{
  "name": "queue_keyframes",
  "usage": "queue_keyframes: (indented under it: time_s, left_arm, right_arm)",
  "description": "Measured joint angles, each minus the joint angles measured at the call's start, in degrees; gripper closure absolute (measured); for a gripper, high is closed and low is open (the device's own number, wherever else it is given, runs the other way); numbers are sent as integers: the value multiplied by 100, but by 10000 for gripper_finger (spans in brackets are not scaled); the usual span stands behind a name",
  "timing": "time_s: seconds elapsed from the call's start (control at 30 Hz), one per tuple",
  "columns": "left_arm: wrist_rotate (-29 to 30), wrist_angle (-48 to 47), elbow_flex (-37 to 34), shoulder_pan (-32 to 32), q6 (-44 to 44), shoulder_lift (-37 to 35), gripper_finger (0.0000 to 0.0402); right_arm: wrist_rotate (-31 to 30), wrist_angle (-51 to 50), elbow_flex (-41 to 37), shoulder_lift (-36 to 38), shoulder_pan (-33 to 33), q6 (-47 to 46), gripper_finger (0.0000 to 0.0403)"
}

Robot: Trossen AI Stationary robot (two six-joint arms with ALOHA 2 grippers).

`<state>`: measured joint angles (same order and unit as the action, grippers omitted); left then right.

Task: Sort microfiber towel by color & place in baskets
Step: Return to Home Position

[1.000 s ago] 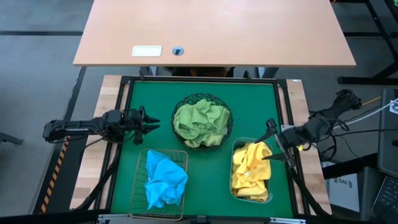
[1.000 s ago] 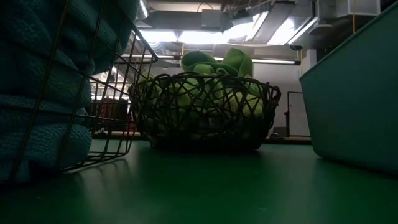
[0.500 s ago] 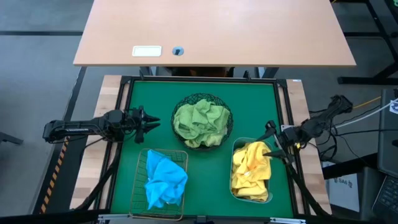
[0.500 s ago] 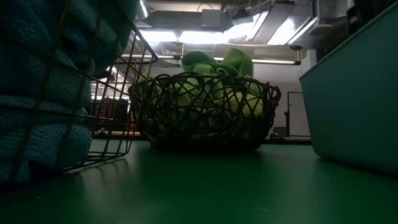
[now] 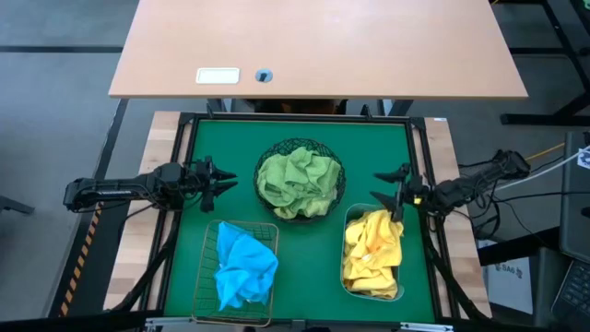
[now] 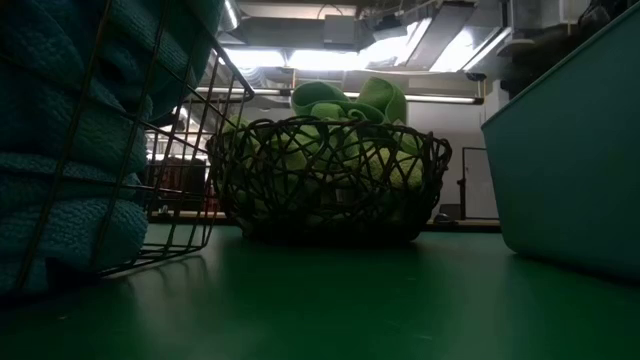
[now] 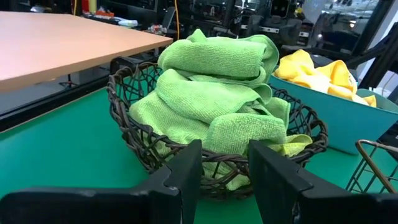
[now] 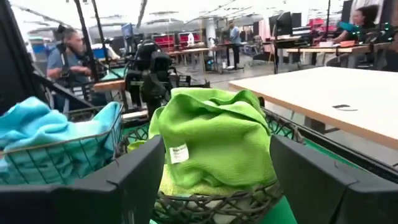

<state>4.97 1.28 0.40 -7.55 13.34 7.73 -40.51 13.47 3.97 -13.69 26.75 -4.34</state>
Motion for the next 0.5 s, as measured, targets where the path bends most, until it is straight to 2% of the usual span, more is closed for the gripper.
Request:
queue_keyframes:
  time_s: [0.33, 0.5]
  left_arm:
    - [7, 0, 0, 0, -39, 2, 278]
    - [7, 0, 0, 0, -39, 2, 278]
  right_arm:
    - [622, -115, 4, -691, -1084, 330, 113]
    - [1488, -106, 4, -989, -1748, 331, 113]
